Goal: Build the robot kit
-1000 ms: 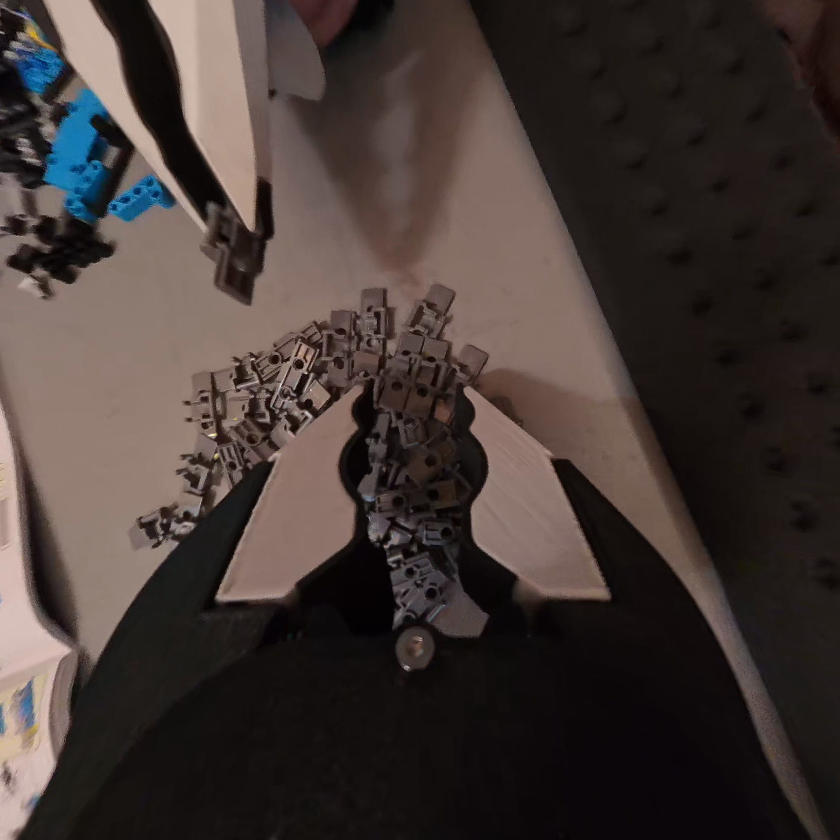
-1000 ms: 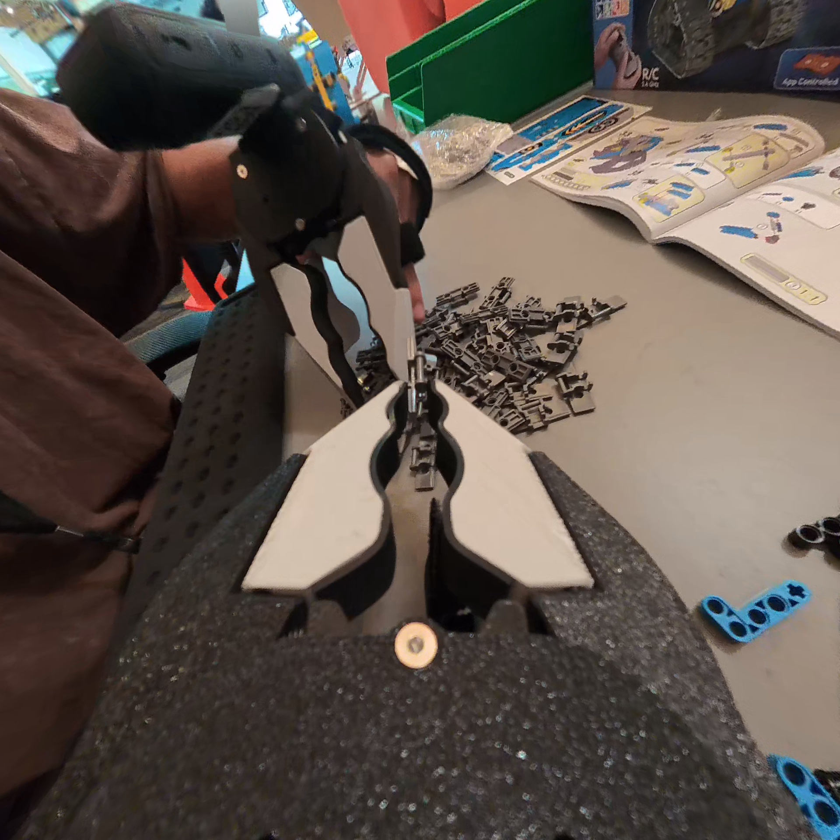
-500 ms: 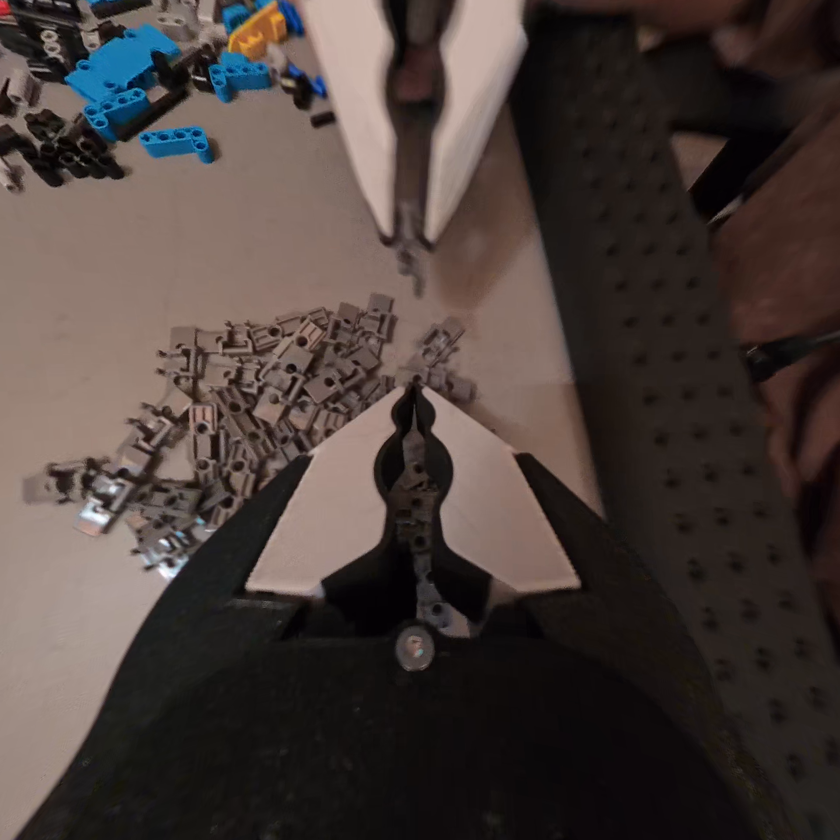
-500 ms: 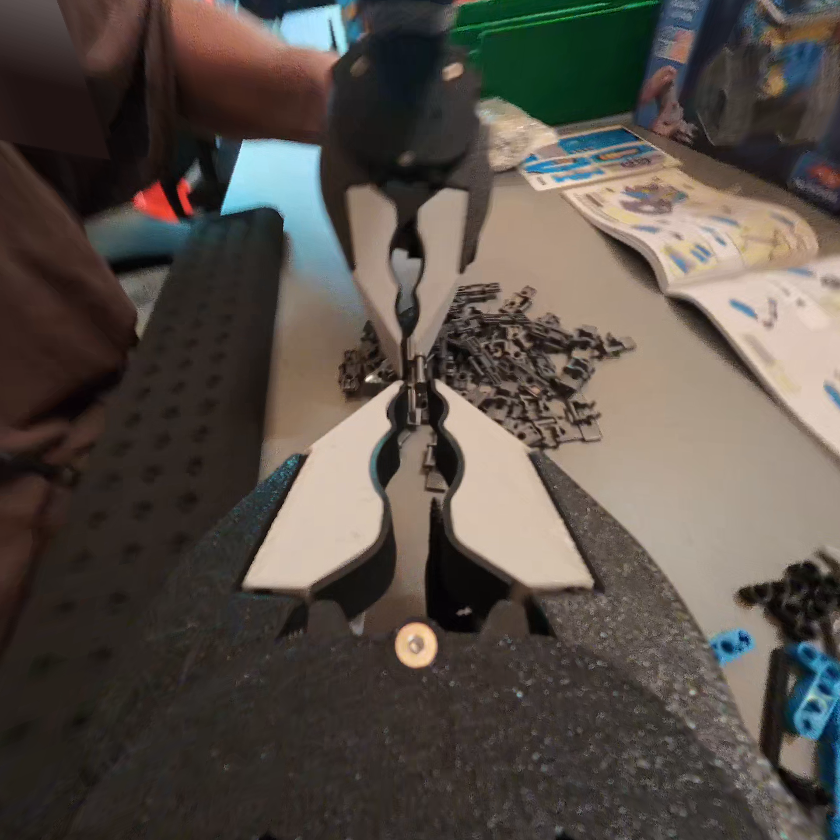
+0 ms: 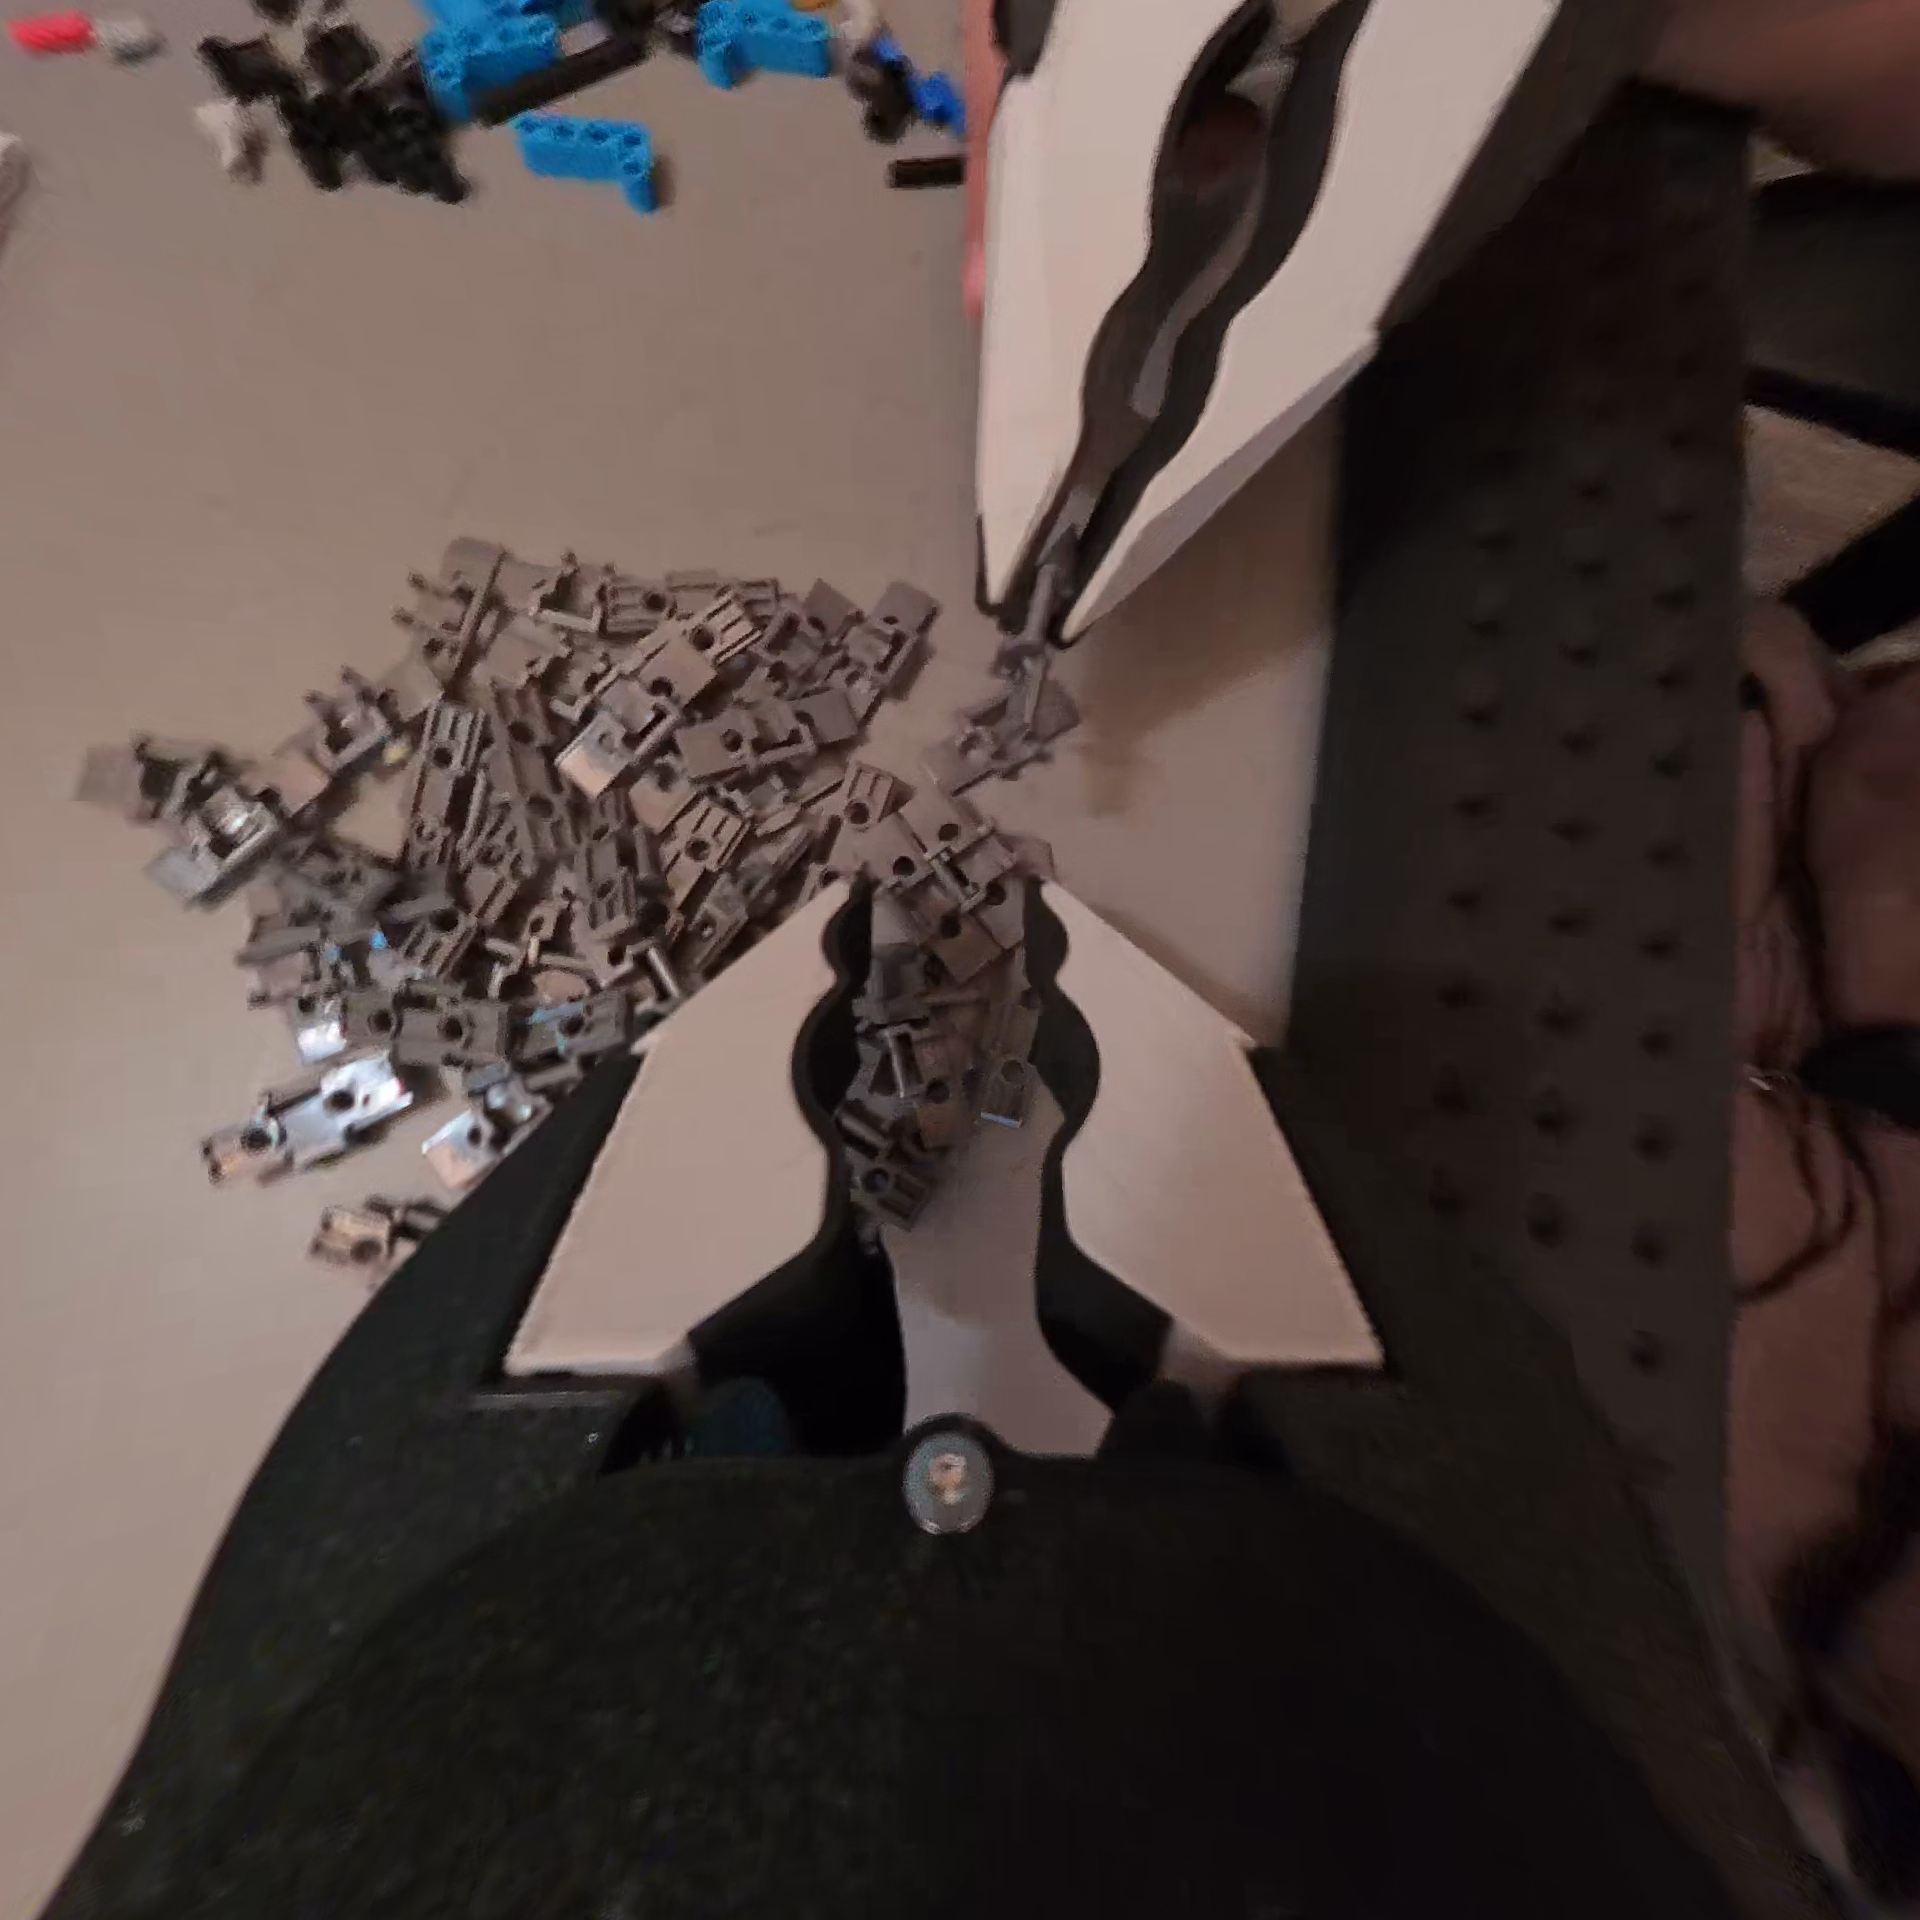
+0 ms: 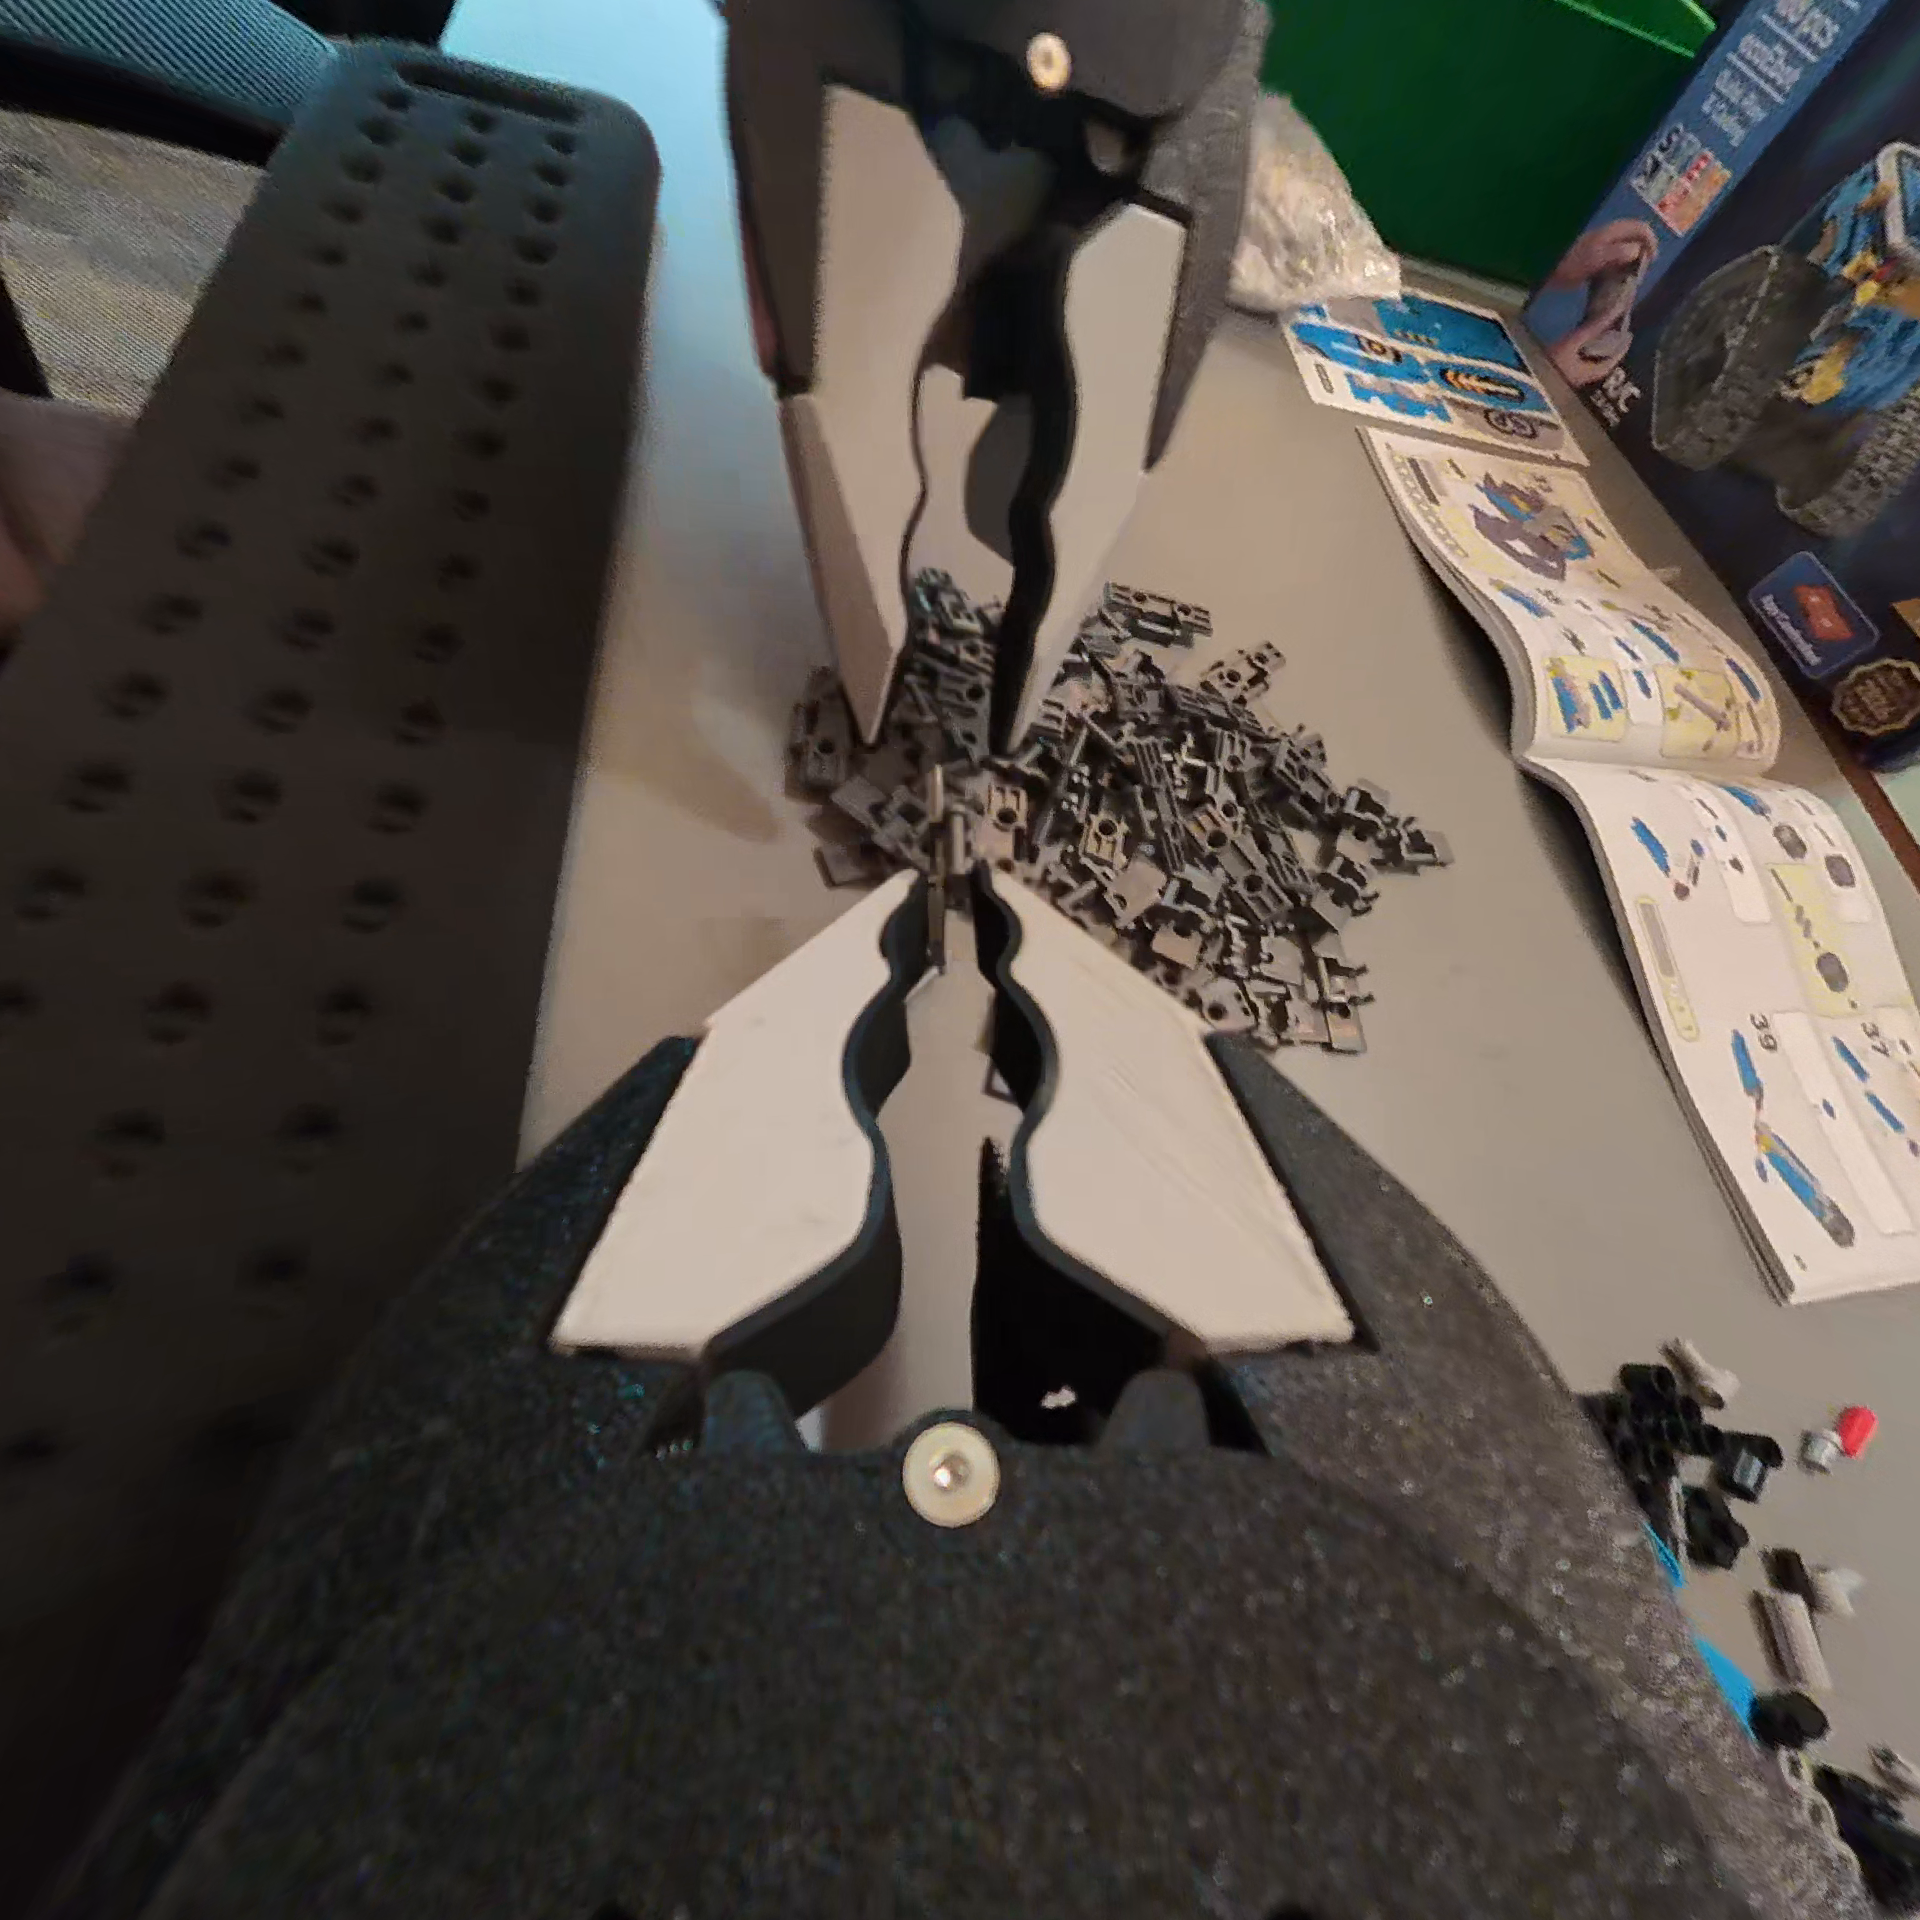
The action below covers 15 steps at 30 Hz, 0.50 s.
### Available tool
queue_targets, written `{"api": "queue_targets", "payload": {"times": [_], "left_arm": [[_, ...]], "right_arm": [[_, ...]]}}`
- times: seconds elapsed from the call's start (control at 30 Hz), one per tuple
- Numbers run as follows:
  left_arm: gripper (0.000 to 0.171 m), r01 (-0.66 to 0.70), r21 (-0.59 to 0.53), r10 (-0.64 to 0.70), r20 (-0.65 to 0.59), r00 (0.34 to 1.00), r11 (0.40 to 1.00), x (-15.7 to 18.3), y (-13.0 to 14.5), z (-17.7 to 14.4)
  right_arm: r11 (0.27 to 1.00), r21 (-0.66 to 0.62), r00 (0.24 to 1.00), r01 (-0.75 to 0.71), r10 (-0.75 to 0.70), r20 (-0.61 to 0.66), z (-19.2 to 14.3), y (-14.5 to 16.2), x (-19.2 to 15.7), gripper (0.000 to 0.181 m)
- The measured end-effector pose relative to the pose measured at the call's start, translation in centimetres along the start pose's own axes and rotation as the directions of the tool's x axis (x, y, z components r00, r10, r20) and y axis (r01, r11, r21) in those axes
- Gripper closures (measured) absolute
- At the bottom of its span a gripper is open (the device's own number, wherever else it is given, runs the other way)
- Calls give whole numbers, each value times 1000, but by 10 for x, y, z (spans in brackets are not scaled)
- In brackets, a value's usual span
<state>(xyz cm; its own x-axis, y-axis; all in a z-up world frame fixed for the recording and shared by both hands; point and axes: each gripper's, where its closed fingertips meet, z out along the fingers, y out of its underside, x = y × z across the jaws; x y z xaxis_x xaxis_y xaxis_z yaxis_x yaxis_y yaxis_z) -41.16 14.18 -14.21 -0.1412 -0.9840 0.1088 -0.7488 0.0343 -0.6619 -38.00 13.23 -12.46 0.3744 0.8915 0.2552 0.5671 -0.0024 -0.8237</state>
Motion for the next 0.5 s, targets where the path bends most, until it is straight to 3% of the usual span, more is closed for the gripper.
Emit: {"api": "queue_targets", "payload": {"times": [0.13,0.3,0.5], "left_arm": [[142,91,17,-92,207,974,996,-6,7,6],[142,169,37,-173,196,965,985,1,8,21],[161,156,64,-164,147,975,986,3,8,14]], "right_arm": [[1000,-8,1000,-14,14,-13,-4,4,5,173],[1000,-16,1000,-13,13,12,-1,6,0,173],[999,30,1000,-18,18,14,-4,-4,-1,173]]}}
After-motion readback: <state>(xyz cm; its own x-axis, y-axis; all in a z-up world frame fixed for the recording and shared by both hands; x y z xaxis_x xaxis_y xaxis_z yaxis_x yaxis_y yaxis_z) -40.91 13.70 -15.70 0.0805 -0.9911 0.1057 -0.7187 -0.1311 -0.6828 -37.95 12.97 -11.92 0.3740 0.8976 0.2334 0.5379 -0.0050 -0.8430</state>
